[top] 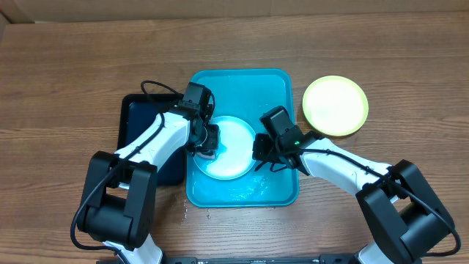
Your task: Clean dirty plates on tray and stack at the side
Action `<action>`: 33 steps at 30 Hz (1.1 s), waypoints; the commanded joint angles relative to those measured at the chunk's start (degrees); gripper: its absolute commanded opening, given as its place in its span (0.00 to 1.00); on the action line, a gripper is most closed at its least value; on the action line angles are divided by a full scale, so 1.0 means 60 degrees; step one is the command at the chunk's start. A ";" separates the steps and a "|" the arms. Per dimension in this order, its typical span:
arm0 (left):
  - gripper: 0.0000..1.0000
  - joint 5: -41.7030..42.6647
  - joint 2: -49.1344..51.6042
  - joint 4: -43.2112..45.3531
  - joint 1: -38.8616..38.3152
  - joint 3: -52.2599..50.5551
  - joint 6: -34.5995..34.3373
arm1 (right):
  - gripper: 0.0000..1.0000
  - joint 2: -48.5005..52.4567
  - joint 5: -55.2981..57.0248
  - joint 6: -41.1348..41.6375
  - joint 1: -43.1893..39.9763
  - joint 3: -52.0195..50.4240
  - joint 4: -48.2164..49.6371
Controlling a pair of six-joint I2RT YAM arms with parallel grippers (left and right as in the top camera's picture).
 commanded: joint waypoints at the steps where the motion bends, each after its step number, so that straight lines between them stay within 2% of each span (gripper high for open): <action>1: 0.04 0.1537 0.0561 0.0018 -0.0168 -0.0423 -0.0131 | 0.04 0.0047 -0.0025 -0.0029 0.0040 -0.0080 0.0091; 9: 0.04 0.4681 0.0557 0.0521 -0.0153 -0.0342 -0.0069 | 0.04 0.0047 -0.0022 -0.0033 0.0135 -0.0080 0.0149; 13: 0.04 0.5031 0.0350 0.0149 -0.0142 0.0408 -0.0069 | 0.04 0.0047 -0.0029 -0.0113 0.0135 -0.0080 0.0142; 17: 0.04 0.4262 -0.0342 -0.0980 -0.0160 0.1479 -0.0066 | 0.04 0.0047 -0.0091 -0.0113 0.0135 -0.0080 0.0142; 21: 0.04 0.2608 -0.1162 -0.1916 -0.0226 0.2178 -0.0066 | 0.04 0.0047 -0.0091 -0.0109 0.0135 -0.0080 0.0149; 27: 0.04 0.0470 -0.1406 -0.2652 -0.0280 0.2175 -0.0073 | 0.04 0.0047 -0.0124 -0.0186 0.0142 -0.0080 0.0186; 33: 0.04 -0.0113 -0.0878 -0.2601 -0.0277 0.1727 -0.0069 | 0.04 0.0047 -0.0135 -0.0182 0.0146 -0.0080 0.0248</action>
